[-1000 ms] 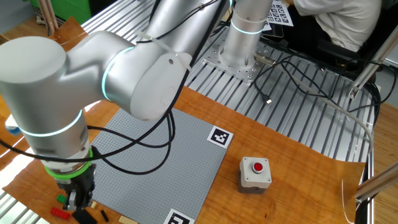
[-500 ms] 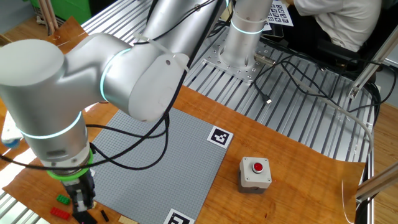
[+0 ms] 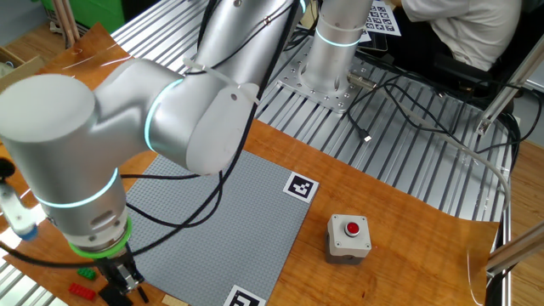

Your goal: Build with small Lego blocks

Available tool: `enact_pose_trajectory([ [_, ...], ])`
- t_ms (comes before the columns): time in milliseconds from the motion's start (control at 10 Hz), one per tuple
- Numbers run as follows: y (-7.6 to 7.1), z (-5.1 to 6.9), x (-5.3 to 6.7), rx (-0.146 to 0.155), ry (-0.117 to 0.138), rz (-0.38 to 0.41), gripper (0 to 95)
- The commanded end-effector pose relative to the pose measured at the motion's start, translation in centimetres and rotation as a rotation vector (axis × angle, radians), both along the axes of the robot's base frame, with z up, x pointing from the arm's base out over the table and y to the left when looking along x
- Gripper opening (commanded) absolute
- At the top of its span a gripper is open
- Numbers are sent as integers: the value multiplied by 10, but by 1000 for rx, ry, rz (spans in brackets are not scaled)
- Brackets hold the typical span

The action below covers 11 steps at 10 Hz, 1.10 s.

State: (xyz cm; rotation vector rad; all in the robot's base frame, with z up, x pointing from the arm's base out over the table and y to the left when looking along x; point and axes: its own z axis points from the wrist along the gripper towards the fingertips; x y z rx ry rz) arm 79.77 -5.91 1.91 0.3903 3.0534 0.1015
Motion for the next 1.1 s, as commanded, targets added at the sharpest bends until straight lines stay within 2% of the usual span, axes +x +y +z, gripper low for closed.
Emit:
enact_pose_trajectory([
  [100,1,-4,0,-18,11,87,190],
  [500,1,-4,0,-34,21,150,190],
  [700,0,-4,0,-74,28,189,190],
  [800,0,-4,0,-83,31,197,190],
  [1100,-6,-6,0,-83,34,233,190],
])
